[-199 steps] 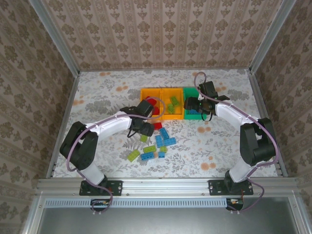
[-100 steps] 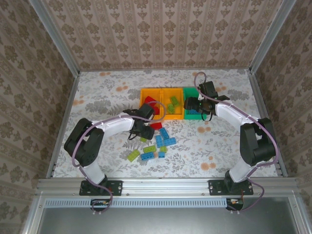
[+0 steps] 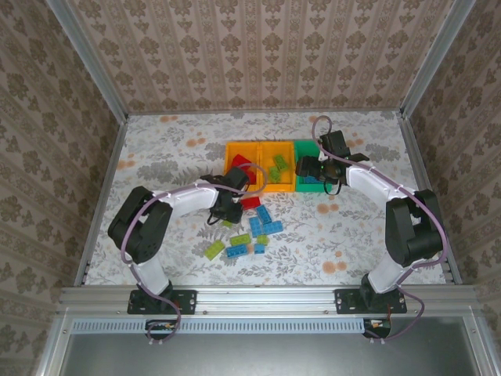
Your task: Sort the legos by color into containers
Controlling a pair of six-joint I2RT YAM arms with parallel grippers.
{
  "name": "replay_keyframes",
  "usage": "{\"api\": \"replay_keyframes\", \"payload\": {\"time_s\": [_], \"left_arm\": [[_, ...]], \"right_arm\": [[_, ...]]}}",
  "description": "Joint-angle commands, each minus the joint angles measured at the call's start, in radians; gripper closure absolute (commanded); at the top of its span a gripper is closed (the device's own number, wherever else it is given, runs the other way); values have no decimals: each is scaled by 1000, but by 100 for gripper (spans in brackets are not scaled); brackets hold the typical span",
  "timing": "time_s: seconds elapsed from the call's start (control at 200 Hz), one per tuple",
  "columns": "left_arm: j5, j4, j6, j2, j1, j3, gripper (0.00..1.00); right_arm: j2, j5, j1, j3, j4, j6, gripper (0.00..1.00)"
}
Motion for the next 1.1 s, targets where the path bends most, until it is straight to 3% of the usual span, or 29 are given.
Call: {"api": "replay_keyframes", "payload": {"time_s": [0.0,0.175,0.31,0.675,1.095], "left_arm": [[-3,-46,-10,-42,0,41,69],[-17,-85,1,-103,1,163,71],[54,-39,19,-94,-3,289,71],[294,73,21,180,21,617,67],[416,150,-59,395,65,793,64]], "right_arm": [[-44,12,-5,-14,4,2,18],[-67,-10,-3,-34,32,6,18],[-88,-17,-4,-51,46,11,18],[-194,-26,8,-161,80,31,18],[-304,143,271,-303,65,17,19]]}}
